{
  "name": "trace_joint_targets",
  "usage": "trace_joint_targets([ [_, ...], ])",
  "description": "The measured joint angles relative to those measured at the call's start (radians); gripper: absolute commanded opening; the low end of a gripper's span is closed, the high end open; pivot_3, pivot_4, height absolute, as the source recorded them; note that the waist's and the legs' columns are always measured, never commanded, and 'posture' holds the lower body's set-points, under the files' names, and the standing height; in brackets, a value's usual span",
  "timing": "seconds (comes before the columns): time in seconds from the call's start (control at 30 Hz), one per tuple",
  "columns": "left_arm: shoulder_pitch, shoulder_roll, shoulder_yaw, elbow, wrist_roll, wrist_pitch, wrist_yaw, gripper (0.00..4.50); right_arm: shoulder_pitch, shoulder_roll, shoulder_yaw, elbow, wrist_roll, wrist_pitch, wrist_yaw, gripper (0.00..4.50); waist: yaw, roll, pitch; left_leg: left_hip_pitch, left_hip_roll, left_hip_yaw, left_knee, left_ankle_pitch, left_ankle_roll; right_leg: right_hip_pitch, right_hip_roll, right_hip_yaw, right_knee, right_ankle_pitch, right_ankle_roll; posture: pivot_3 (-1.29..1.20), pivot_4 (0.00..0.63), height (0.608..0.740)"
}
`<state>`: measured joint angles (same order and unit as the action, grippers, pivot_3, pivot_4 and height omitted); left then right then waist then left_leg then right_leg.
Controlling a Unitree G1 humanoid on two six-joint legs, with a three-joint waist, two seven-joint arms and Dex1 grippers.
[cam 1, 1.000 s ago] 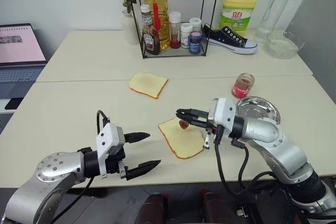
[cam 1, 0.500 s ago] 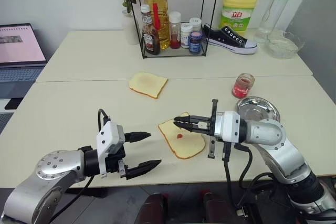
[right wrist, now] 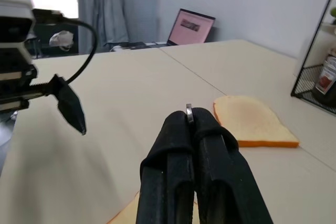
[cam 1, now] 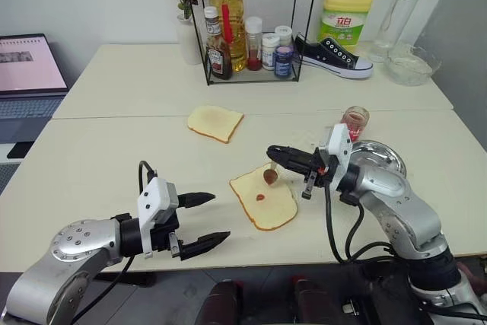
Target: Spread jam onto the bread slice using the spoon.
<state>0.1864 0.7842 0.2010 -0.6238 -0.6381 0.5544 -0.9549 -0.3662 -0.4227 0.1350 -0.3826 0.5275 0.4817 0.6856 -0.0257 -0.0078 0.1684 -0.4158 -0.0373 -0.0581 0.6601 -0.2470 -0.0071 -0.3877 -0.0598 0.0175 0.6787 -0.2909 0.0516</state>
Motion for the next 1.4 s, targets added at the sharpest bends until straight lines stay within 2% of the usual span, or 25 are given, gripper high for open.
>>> trace_joint_targets([
  [0.17, 0.0, 0.0, 0.0, 0.0, 0.002, -0.001, 0.001, 4.5, -0.02, 0.036, -0.062, 0.006, 0.097, 0.148, -0.065, 0.02, 0.001, 0.0, 0.0, 0.0, 0.0, 0.0, 0.0, 0.0, 0.0, 0.0, 0.0, 0.0, 0.0, 0.0, 0.0, 0.0, 0.15, 0.74],
  [0.43, 0.004, 0.001, 0.0, 0.0, 0.004, -0.003, 0.002, 4.5, -0.064, 0.136, -0.237, 0.101, 0.449, 0.501, -0.253, 0.02, 0.0, 0.0, 0.0, 0.0, 0.0, 0.0, 0.0, 0.0, 0.0, 0.0, 0.0, 0.0, 0.0, 0.0, 0.0, 0.0, 0.15, 0.74],
  [0.67, 0.002, 0.005, 0.0, 0.0, 0.004, -0.003, 0.003, 4.5, -0.087, 0.187, -0.292, 0.197, 0.577, 0.605, -0.349, 0.02, -0.001, 0.0, 0.0, 0.0, 0.0, 0.0, 0.0, 0.0, 0.0, 0.0, 0.003, 0.0, 0.0, 0.0, 0.0, 0.0, 0.15, 0.74],
  [0.87, -0.003, 0.006, 0.0, 0.0, 0.004, -0.001, 0.004, 4.5, -0.094, 0.218, -0.303, 0.298, 0.588, 0.614, -0.374, 0.02, -0.001, 0.0, 0.0, 0.0, 0.0, 0.001, 0.0, 0.0, 0.0, 0.0, 0.004, 0.0, 0.001, 0.0, 0.0, 0.0, 0.15, 0.74],
  [1.1, -0.035, 0.006, -0.02, 0.0, 0.004, 0.005, 0.017, 4.5, -0.095, 0.243, -0.302, 0.425, 0.526, 0.573, -0.363, 0.02, -0.002, 0.0, 0.0, 0.0, 0.0, 0.001, 0.0, 0.0, 0.0, -0.001, 0.004, 0.0, 0.001, 0.0, 0.0, 0.0, 0.15, 0.74],
  [1.4, -0.043, 0.006, -0.037, 0.0, 0.004, 0.005, 0.028, 4.5, -0.097, 0.214, -0.271, 0.468, 0.424, 0.523, -0.289, 0.02, -0.002, 0.0, 0.0, 0.0, 0.0, 0.002, 0.0, 0.0, 0.0, -0.001, 0.004, -0.001, 0.001, 0.0, 0.0, 0.0, 0.15, 0.74],
])
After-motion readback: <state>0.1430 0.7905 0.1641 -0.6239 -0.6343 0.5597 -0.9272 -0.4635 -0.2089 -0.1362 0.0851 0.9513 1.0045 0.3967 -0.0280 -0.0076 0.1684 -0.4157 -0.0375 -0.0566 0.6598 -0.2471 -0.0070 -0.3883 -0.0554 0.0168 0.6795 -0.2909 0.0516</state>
